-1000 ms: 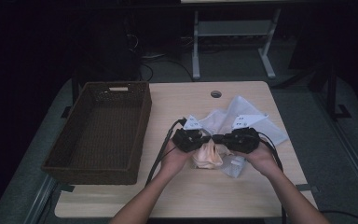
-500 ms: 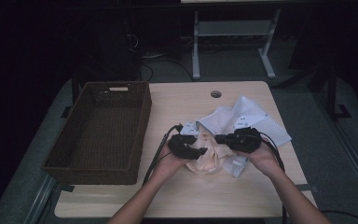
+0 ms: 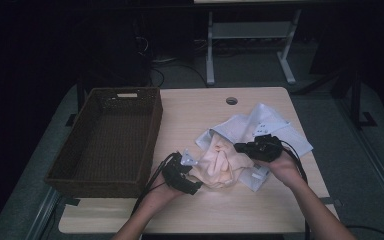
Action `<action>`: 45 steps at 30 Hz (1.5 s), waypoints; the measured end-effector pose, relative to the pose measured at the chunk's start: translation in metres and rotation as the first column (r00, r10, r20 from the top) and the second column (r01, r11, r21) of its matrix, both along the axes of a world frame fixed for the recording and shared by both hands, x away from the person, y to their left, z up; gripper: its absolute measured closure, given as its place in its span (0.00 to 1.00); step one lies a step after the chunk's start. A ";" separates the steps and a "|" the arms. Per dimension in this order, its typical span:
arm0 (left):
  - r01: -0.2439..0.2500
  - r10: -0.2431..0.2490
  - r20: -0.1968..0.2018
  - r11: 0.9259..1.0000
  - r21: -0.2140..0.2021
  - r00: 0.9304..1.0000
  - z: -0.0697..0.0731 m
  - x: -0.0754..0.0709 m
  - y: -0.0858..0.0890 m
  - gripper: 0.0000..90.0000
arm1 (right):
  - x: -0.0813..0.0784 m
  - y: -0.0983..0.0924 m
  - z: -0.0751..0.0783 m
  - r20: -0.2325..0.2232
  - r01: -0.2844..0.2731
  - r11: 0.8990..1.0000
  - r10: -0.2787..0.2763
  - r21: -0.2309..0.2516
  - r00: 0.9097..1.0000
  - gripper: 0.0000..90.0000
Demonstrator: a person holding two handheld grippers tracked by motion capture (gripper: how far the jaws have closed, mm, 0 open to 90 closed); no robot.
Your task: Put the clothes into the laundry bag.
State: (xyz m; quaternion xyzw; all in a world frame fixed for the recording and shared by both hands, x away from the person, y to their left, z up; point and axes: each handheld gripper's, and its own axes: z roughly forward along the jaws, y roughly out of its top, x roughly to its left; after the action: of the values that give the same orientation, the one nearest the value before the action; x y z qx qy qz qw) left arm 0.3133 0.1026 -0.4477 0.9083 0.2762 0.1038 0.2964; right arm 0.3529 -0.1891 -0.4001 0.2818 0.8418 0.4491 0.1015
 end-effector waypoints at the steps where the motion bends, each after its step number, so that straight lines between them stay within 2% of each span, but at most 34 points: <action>1: 0.000 0.000 0.000 1.000 0.000 1.000 0.000 0.000 0.000 0.22 | 0.000 0.000 0.000 0.001 -0.001 1.000 0.001 -0.001 1.000 0.98; 4: -0.018 0.018 0.009 1.000 0.020 1.000 -0.007 0.008 -0.001 0.25 | 0.001 -0.001 -0.001 -0.006 0.002 1.000 -0.002 -0.002 1.000 0.98; 7: -0.013 0.012 0.018 1.000 0.016 1.000 -0.010 0.012 0.000 0.43 | 0.001 -0.002 -0.002 -0.005 0.001 1.000 -0.001 -0.002 1.000 0.98; 8: -0.011 0.010 0.021 1.000 0.013 1.000 -0.009 0.013 0.001 0.64 | 0.002 -0.001 -0.002 -0.003 0.000 1.000 0.000 -0.003 1.000 0.98; 9: -0.006 0.006 0.025 1.000 0.015 1.000 -0.009 0.013 0.001 0.71 | 0.002 -0.001 -0.002 -0.002 0.000 1.000 0.000 -0.004 1.000 0.98; 10: -0.001 0.001 0.016 1.000 0.010 1.000 -0.009 0.014 0.002 0.71 | 0.002 -0.001 -0.002 -0.002 0.000 1.000 0.000 -0.004 1.000 0.98; 12: 0.003 -0.004 -0.004 1.000 -0.002 1.000 -0.008 0.015 0.004 0.84 | 0.002 -0.001 -0.002 -0.003 0.000 1.000 0.000 -0.005 1.000 0.98; 14: 0.008 -0.008 -0.011 1.000 -0.020 1.000 -0.004 0.014 0.007 0.90 | 0.001 -0.001 -0.002 -0.002 0.001 1.000 -0.001 -0.007 1.000 0.98; 17: 0.004 -0.004 -0.008 0.999 -0.054 1.000 0.003 0.011 0.011 0.91 | 0.001 -0.001 -0.001 0.003 0.006 1.000 -0.006 -0.015 1.000 0.98; 20: -0.006 0.006 -0.003 0.991 -0.130 1.000 0.015 0.007 0.018 0.92 | 0.002 -0.004 -0.001 0.010 0.016 1.000 -0.016 -0.021 1.000 0.98; 22: -0.005 0.007 0.007 0.987 -0.159 1.000 0.021 0.004 0.019 0.92 | 0.002 -0.006 0.000 0.010 0.025 1.000 -0.024 -0.017 1.000 0.97; 24: -0.003 0.006 0.018 0.987 -0.158 1.000 0.023 0.003 0.018 0.92 | 0.002 -0.007 -0.001 0.008 0.030 0.999 -0.030 -0.024 1.000 0.96; 26: 0.001 0.000 0.008 0.988 -0.154 1.000 0.021 0.002 0.017 0.92 | 0.002 -0.007 -0.003 0.013 0.048 0.997 -0.047 -0.060 0.999 0.92; 28: 0.003 -0.003 0.002 0.989 -0.149 1.000 0.018 0.002 0.016 0.92 | 0.002 -0.007 -0.007 0.006 0.057 0.995 -0.057 -0.077 0.998 0.82; 31: 0.004 -0.005 -0.005 0.988 -0.153 1.000 0.017 0.003 0.016 0.92 | -0.009 -0.014 -0.021 -0.008 0.071 0.991 -0.072 -0.118 0.997 0.70; 33: 0.003 -0.005 -0.010 0.987 -0.160 1.000 0.017 0.003 0.016 0.92 | -0.012 -0.018 -0.026 -0.011 0.074 0.988 -0.076 -0.136 0.997 0.70; 36: 0.003 -0.005 -0.010 0.987 -0.161 1.000 0.018 0.003 0.016 0.92 | -0.012 -0.021 -0.030 -0.021 0.071 0.990 -0.074 -0.125 0.997 0.75; 39: 0.001 -0.004 -0.014 0.984 -0.181 1.000 0.020 0.002 0.016 0.92 | -0.009 -0.019 -0.028 -0.018 0.065 0.991 -0.068 -0.115 0.998 0.93; 43: 0.009 -0.011 -0.006 0.971 -0.237 1.000 0.031 -0.003 0.018 0.92 | -0.009 -0.017 -0.013 0.011 0.052 0.996 -0.051 -0.070 0.999 0.96; 44: 0.015 -0.014 0.005 0.967 -0.256 1.000 0.037 -0.005 0.018 0.92 | -0.011 -0.017 0.000 0.043 0.040 0.998 -0.038 -0.046 0.998 0.96; 45: 0.019 -0.016 0.013 0.964 -0.265 1.000 0.041 -0.007 0.019 0.92 | -0.011 -0.017 0.000 0.043 0.040 0.998 -0.038 -0.046 0.998 0.96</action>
State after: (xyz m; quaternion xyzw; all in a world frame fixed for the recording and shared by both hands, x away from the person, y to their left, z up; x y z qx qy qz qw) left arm 0.3068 0.1212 -0.4067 0.8623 0.2779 0.0683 0.4179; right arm 0.3417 -0.2062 -0.4001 0.2861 0.8441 0.4331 0.1343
